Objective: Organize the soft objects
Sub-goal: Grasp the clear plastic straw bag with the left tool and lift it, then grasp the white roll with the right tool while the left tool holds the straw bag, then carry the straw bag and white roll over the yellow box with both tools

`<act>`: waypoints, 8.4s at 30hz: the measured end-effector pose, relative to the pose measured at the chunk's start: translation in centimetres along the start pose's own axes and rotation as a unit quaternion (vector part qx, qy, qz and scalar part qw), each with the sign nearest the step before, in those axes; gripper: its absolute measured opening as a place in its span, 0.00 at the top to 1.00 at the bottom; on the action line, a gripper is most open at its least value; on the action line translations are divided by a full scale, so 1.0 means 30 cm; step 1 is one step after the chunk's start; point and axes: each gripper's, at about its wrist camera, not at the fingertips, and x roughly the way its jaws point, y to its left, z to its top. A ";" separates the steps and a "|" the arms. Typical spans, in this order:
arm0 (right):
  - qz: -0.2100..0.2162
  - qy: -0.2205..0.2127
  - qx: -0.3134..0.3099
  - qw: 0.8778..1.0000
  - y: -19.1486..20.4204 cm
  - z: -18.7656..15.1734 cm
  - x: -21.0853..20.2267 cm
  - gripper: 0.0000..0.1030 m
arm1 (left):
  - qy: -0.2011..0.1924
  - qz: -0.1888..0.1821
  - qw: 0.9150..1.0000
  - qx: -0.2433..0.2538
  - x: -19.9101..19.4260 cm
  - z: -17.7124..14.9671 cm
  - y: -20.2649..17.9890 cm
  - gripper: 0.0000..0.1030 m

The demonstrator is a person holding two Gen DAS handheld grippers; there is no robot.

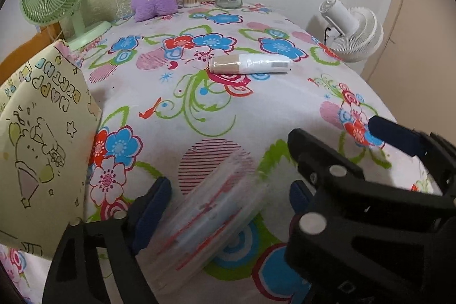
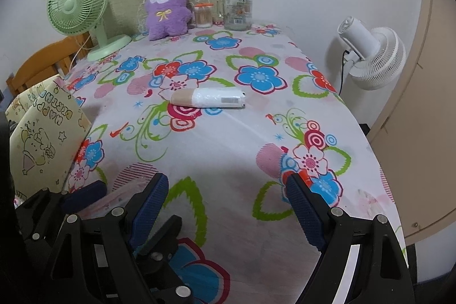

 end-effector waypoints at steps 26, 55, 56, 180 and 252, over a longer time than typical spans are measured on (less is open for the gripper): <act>-0.003 -0.010 0.002 1.000 0.060 -0.037 -0.059 0.16 | -0.003 0.001 1.000 0.016 -0.069 -0.059 0.053 0.75; 0.011 -0.043 0.012 0.999 0.017 0.126 -0.122 0.16 | -0.061 -0.001 0.998 0.014 -0.162 0.136 0.019 0.80; 0.011 -0.044 0.011 0.999 0.017 0.131 -0.122 0.16 | -0.060 -0.001 0.998 0.013 -0.162 0.139 0.019 0.80; 0.003 -0.103 0.028 0.994 0.015 0.146 -0.381 0.49 | -0.137 -0.006 0.990 0.025 -0.429 0.119 -0.019 0.79; 0.099 -0.041 -0.092 0.990 0.757 0.253 -0.146 0.48 | -0.089 0.065 0.991 -0.075 -0.332 0.089 0.712 0.18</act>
